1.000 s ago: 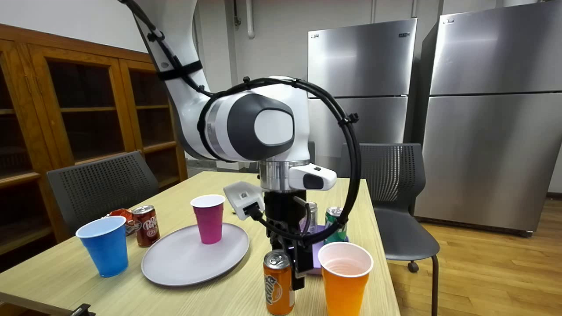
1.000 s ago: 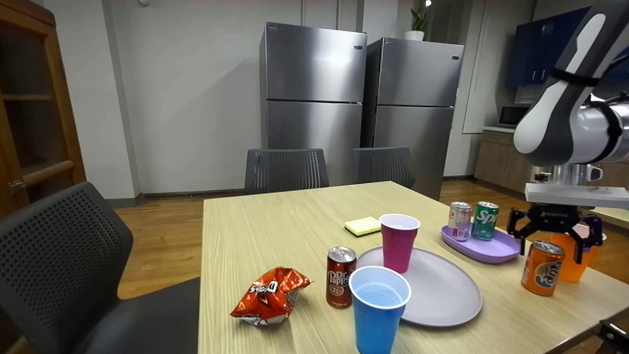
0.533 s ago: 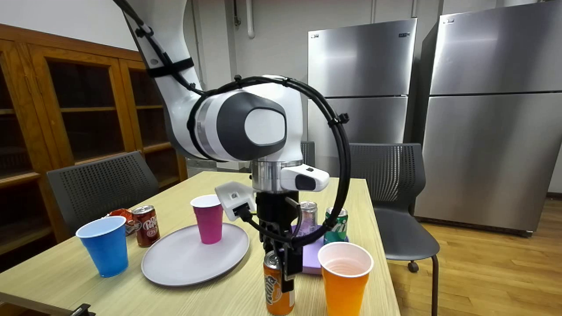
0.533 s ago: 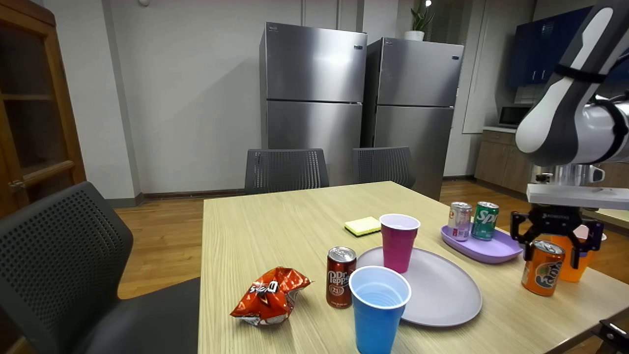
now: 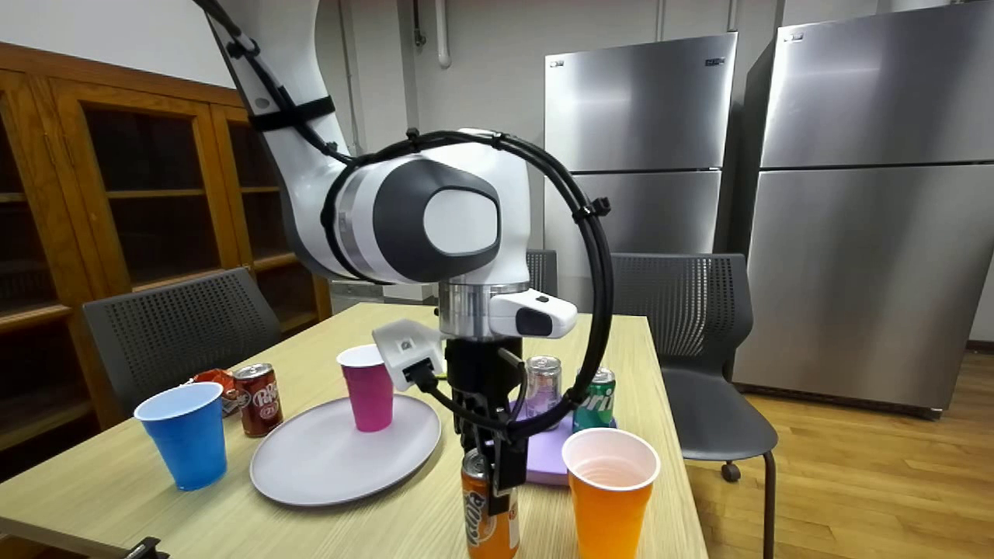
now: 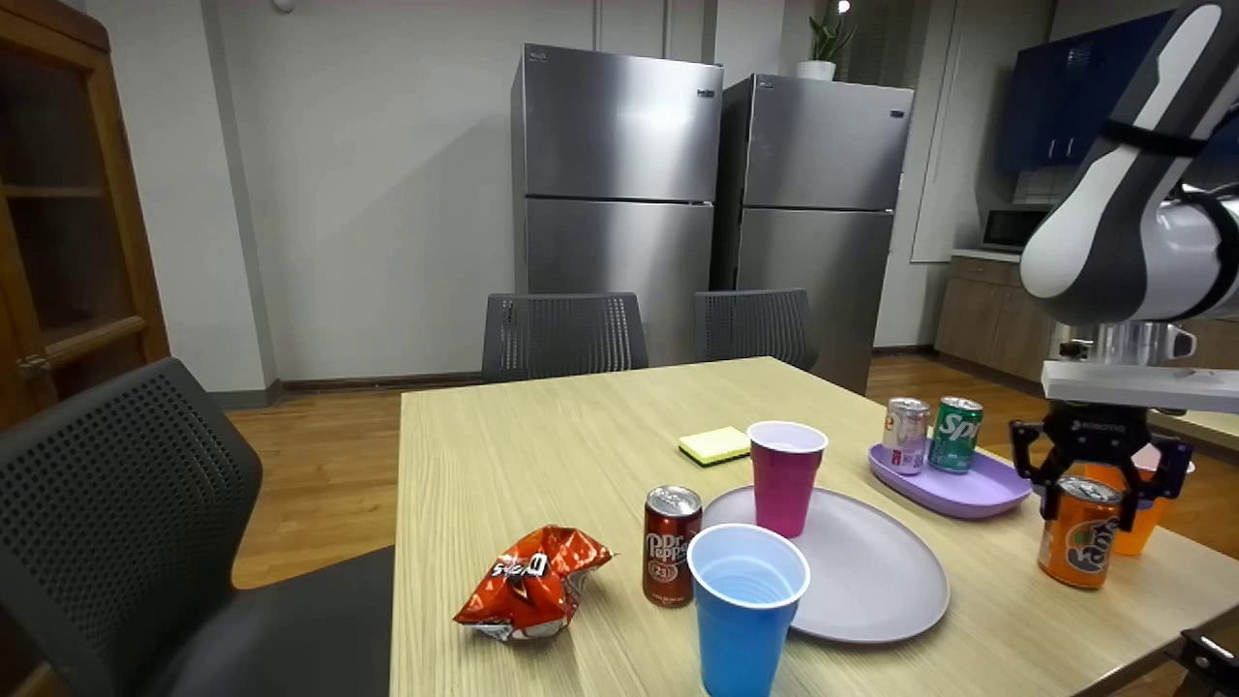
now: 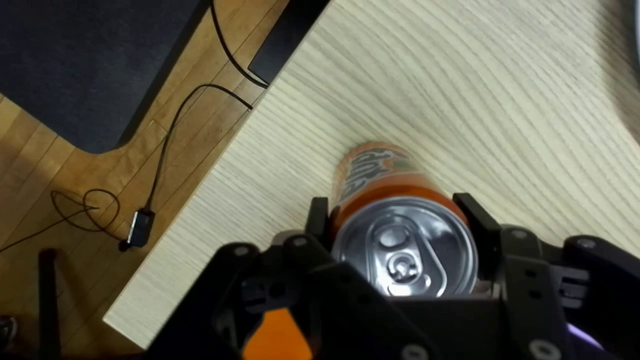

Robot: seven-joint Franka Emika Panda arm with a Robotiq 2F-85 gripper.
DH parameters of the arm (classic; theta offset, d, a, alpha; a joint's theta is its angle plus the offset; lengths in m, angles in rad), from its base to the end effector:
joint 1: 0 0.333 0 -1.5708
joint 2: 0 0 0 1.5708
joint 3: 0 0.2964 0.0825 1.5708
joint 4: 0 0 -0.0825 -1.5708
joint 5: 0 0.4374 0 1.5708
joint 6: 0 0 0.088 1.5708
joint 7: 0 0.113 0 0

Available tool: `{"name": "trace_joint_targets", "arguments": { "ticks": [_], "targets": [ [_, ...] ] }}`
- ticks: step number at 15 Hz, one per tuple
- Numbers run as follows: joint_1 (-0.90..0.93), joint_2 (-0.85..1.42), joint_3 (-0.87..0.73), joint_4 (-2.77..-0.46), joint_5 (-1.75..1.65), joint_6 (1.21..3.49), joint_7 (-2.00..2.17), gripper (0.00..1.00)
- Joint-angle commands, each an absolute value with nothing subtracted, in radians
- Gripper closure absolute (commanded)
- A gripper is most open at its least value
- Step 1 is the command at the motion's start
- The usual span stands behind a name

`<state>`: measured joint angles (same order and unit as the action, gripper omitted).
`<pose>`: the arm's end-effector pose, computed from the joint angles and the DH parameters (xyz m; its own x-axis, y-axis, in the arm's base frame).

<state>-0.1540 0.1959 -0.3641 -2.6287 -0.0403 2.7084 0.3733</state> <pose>0.3682 -0.2237 0.1012 0.6546 -0.7529 -0.0687 -0.7444 -0.6577 0.1152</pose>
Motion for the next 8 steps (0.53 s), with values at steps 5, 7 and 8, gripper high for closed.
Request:
{"name": "trace_joint_targets", "arguments": {
  "ticks": [5, 7, 8],
  "targets": [
    [-0.176, 0.047, -0.345, -2.670, -0.047, 2.677, 0.312, 0.62],
    [-0.180, 0.025, -0.341, -2.664, -0.048, 2.675, 0.309, 0.62],
    [-0.183, 0.018, -0.337, -2.658, -0.042, 2.673, 0.304, 0.62]
  ]
}}
